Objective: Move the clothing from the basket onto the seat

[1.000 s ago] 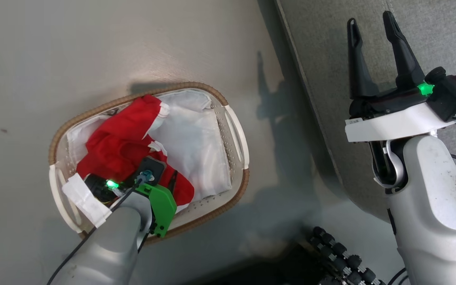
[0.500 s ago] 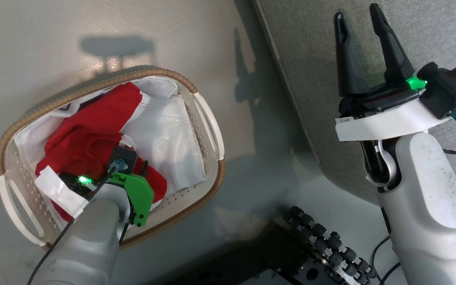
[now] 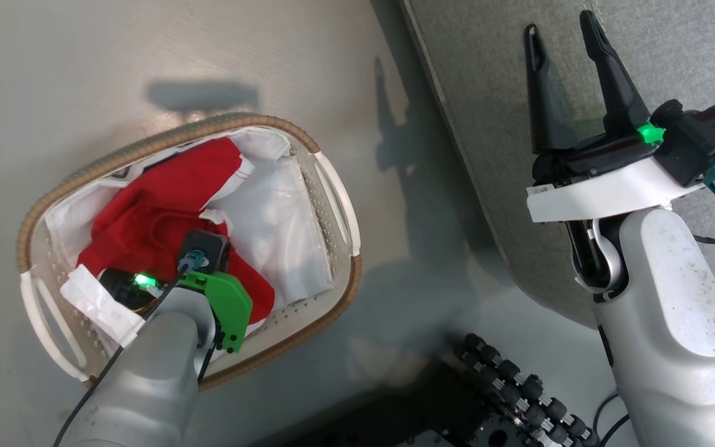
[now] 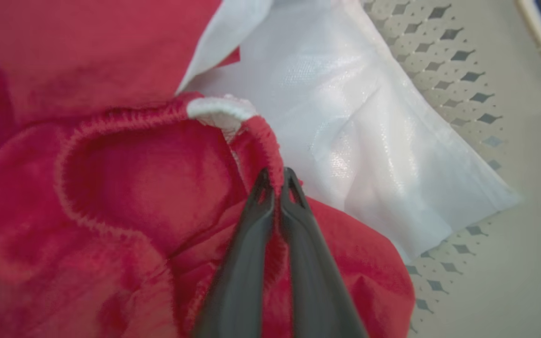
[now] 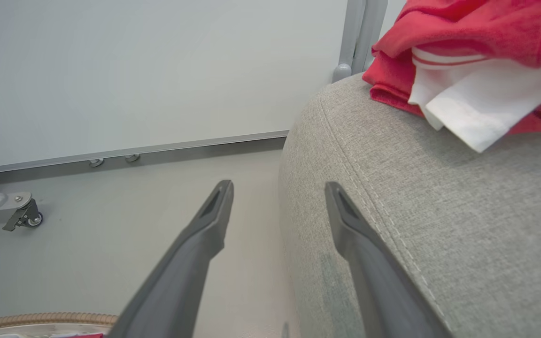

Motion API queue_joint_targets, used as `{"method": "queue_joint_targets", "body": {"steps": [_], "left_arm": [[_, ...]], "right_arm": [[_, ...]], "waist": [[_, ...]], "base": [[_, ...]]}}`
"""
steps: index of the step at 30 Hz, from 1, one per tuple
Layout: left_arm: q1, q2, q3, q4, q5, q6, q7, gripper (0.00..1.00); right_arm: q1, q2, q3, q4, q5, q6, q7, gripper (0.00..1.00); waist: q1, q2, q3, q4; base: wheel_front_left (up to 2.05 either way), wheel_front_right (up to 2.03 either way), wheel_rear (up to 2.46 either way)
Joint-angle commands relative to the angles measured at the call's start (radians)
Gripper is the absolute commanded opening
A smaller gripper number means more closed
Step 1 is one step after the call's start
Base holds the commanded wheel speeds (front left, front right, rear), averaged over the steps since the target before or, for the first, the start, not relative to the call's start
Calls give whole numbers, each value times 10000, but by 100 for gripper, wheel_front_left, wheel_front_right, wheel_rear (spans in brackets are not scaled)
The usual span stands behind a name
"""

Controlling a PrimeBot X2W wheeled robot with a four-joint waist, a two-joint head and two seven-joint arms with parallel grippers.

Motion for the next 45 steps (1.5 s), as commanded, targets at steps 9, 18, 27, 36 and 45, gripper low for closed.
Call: {"method": "queue_joint_targets", "body": {"steps": [9,18,27,36,45], "left_arm": [[752,-137,-22,-1458,-177,-326,-263,0],[1976,111,276,-4203,166,-415,-248,0],[2238,735,97,-6700,1171,-456,-249,0],[1326,1549,-381,-7892,1526,-510,-250,0],[-597,1977,-985,-7976,1209,-517,-235,0]], "right_arm": [[504,-26,-319,422,-587,-14,-5,100],[1424,-33,-785,914,-1381,-14,-5,100],[2404,-32,-1119,1235,-1813,-14,-5,100],[3291,-32,-1162,1495,-2006,-14,-5,100],[3491,-26,-871,1443,-1922,-14,-5,100]], "waist": [[-1,-1,-1539,984],[-1,-1,-3713,2153],[-1,-1,-5716,2784],[-1,-1,-7358,2979],[-1,-1,-8137,2892]], "base": [[0,0,0],[0,0,0],[0,0,0],[0,0,0],[0,0,0]]}}
